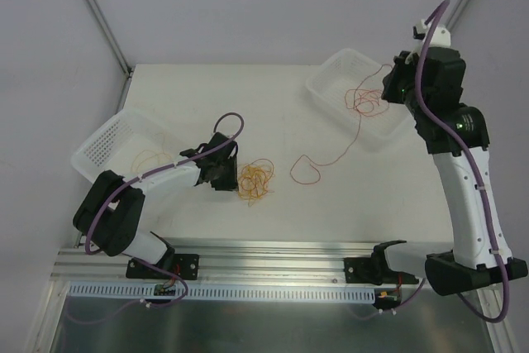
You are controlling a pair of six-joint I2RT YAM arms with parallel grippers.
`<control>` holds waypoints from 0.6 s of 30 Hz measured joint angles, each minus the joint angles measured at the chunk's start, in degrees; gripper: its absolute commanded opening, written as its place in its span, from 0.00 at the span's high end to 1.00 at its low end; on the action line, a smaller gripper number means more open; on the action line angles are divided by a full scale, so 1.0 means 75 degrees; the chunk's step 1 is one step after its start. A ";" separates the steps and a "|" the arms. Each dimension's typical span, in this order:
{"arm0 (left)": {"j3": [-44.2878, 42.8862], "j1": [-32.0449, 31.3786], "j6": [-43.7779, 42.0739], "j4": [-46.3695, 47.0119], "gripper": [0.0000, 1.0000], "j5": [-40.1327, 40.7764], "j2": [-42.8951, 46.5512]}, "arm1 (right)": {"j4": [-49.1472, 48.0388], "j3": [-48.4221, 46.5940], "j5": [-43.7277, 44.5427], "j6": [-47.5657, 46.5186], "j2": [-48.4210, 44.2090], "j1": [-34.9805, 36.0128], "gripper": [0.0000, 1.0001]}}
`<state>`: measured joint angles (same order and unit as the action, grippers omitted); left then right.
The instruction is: Untangle the cables
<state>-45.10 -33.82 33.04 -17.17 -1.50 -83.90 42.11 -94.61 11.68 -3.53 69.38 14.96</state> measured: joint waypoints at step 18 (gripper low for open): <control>0.0000 0.0000 0.0000 0.0073 0.76 -0.0009 -0.0125 | -0.2157 -0.1970 -0.0478 -0.0673 0.3844 -0.1658 0.65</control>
<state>-45.10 -33.82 33.04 -16.62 -1.56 -84.84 25.93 -109.38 8.10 -8.58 98.21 2.52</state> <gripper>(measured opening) 0.237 0.188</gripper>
